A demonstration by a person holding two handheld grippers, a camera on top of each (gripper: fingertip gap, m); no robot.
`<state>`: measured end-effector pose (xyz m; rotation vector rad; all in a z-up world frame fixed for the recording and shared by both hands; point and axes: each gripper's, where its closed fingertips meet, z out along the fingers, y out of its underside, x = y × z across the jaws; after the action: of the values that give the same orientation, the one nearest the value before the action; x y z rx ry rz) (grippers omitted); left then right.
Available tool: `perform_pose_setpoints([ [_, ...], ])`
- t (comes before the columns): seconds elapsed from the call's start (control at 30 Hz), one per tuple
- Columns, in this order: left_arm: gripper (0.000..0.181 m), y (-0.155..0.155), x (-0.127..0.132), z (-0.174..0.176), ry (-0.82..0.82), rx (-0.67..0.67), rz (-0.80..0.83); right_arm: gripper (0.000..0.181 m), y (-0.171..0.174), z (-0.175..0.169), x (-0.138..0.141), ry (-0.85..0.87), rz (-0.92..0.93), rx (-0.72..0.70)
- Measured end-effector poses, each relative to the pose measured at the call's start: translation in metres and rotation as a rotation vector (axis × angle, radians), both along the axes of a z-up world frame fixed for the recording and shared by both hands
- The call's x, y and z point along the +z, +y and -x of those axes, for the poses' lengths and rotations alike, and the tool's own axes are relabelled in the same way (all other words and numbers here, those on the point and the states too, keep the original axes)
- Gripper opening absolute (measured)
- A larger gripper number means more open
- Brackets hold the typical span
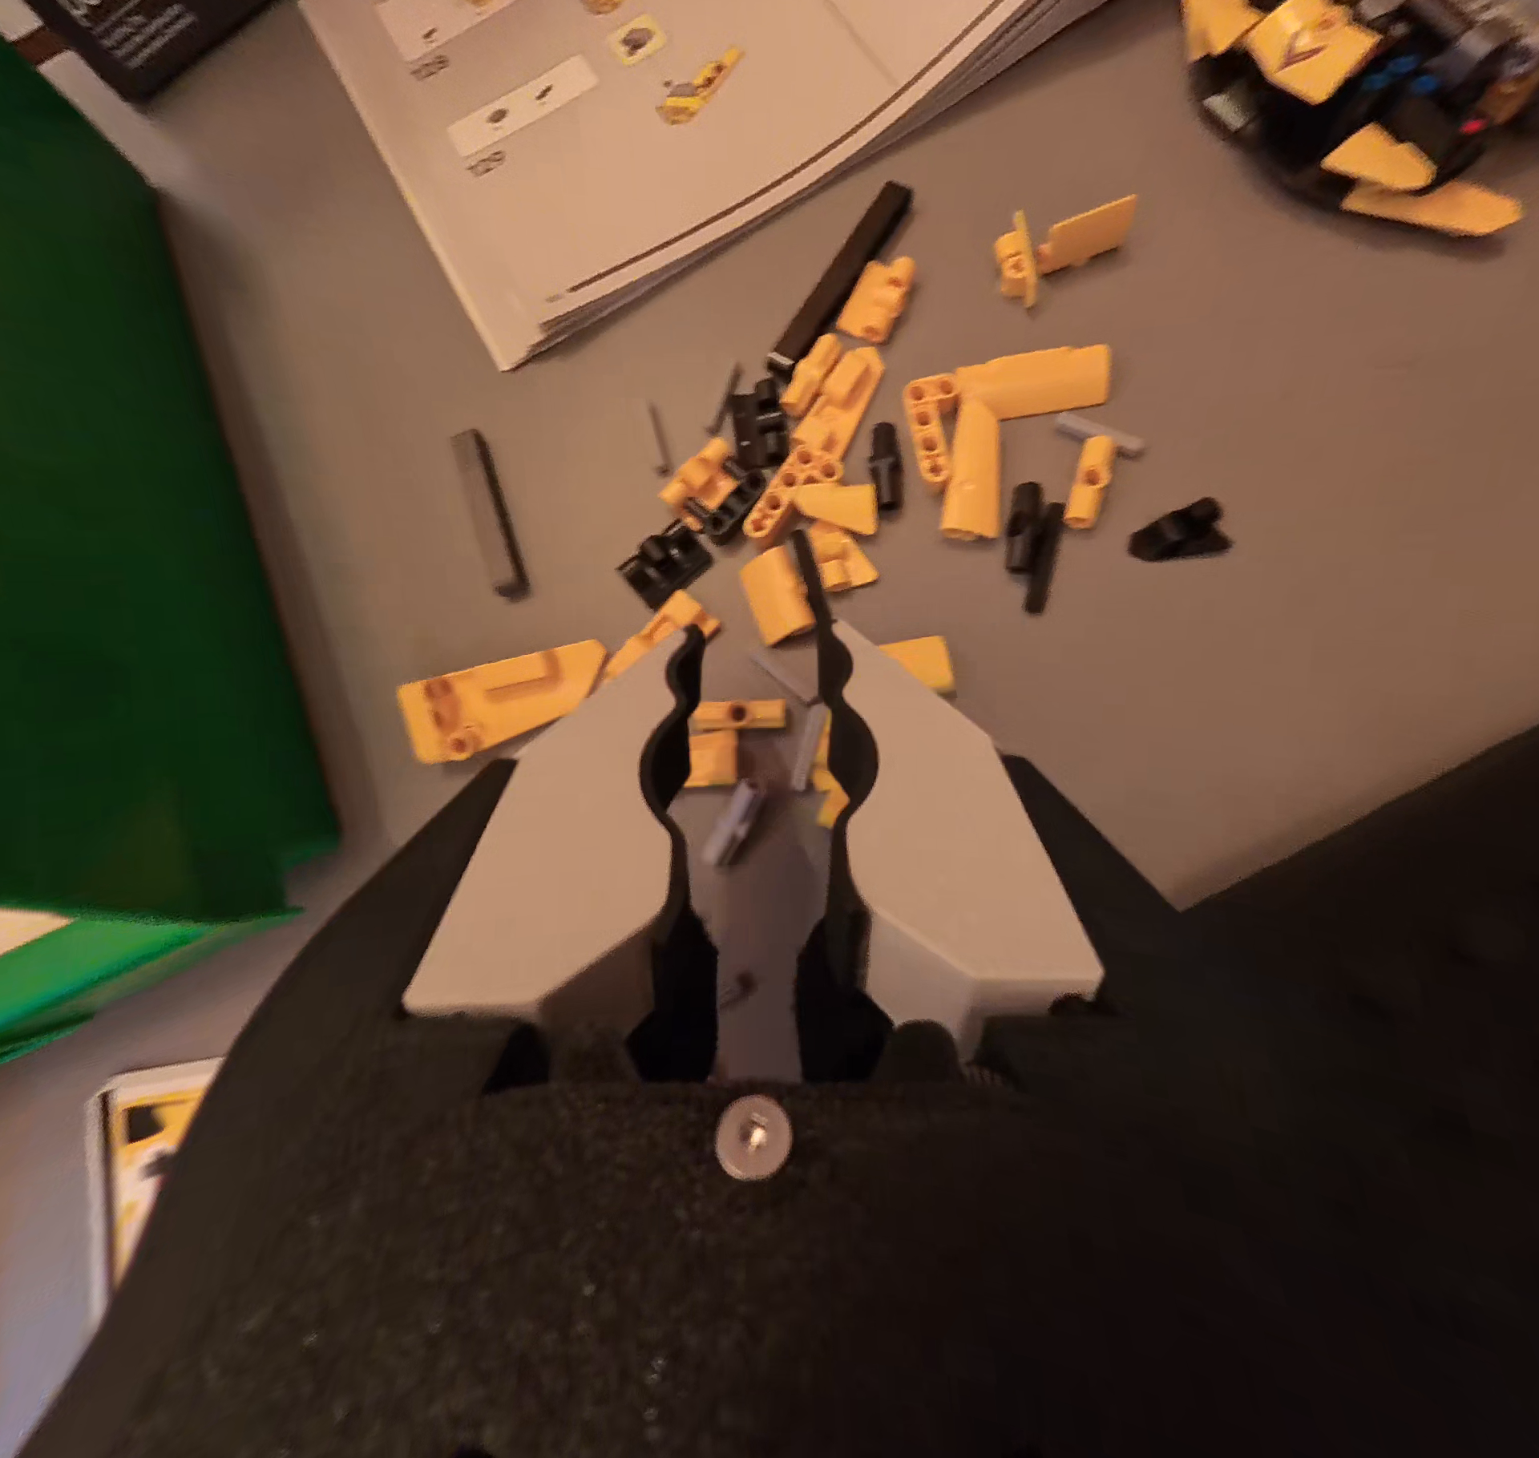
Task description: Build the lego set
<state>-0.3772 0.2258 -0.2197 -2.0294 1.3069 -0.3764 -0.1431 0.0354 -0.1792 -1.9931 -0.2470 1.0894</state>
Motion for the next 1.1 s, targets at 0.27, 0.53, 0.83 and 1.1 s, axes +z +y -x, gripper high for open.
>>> perform_pose_setpoints([
  [0.27,0.027,0.031,0.015,0.071,0.180,0.108,-0.110,0.013,0.001,-0.001,-0.001,0.008,0.014,-0.003],
  [0.53,0.027,0.003,0.011,0.130,0.250,0.114,0.002,0.014,0.000,0.001,-0.005,-0.005,0.025,0.005],
  [0.83,0.043,-0.024,-0.016,0.096,0.051,0.147,0.211,0.014,0.000,0.001,-0.009,-0.026,0.036,0.005],
  [1.1,0.047,-0.026,-0.019,0.088,0.035,0.426,0.194,0.015,0.000,0.003,-0.009,-0.020,0.041,0.016],
])
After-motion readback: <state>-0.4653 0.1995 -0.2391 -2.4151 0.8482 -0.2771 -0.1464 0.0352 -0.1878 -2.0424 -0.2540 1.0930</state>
